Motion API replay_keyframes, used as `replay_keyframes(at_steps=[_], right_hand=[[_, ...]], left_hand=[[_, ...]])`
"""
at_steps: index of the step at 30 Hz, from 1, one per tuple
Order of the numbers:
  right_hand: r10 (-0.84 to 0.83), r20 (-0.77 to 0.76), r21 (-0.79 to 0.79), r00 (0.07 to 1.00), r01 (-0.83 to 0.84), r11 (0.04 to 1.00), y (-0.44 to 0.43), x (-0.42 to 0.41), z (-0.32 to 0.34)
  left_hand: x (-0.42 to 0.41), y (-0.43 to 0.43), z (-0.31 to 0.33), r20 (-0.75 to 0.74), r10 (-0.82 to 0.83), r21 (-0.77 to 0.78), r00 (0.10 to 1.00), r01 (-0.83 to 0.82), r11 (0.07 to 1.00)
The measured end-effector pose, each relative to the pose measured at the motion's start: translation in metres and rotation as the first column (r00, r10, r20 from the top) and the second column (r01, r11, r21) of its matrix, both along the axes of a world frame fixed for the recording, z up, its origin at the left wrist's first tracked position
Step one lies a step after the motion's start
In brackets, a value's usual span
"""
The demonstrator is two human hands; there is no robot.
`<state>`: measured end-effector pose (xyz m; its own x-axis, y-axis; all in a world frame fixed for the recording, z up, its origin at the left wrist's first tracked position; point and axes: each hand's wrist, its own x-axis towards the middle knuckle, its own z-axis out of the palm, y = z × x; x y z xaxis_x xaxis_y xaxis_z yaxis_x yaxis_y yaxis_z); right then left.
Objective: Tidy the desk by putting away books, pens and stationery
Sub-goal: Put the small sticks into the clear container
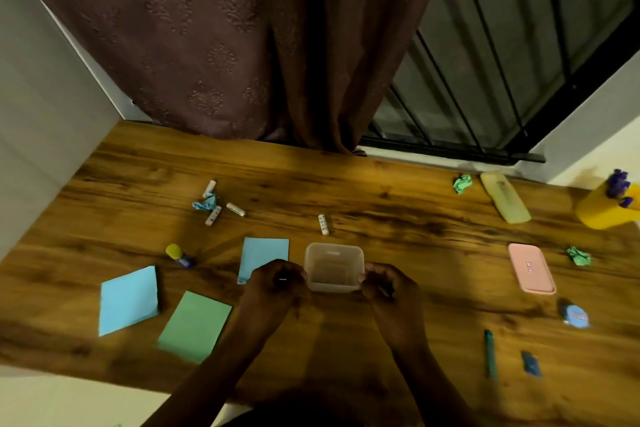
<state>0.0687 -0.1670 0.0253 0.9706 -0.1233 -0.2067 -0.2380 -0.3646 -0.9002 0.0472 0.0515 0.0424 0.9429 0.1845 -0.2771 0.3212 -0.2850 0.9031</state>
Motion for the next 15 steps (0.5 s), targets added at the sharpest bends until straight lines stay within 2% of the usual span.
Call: replay_keyframes(at_steps=[8, 12, 15], right_hand=[[0.050, -0.010, 0.009, 0.999, -0.050, 0.999, -0.010, 0.003, 0.000], [0.074, 0.051, -0.108, 0.996, -0.069, 0.992, -0.011, 0.023, 0.021], [0.249, 0.137, -0.264, 0.959, -0.207, 0.942, 0.000, 0.061, 0.035]], left_hand=[[-0.001, 0.007, -0.005, -0.006, -0.037, 0.060, 0.999, 0.037, 0.998], [0.004, 0.030, 0.000, 0.074, 0.043, 0.101, 0.996, -0.050, 0.994], [0.018, 0.060, 0.015, 0.051, 0.141, 0.044, 0.989, -0.143, 0.989]])
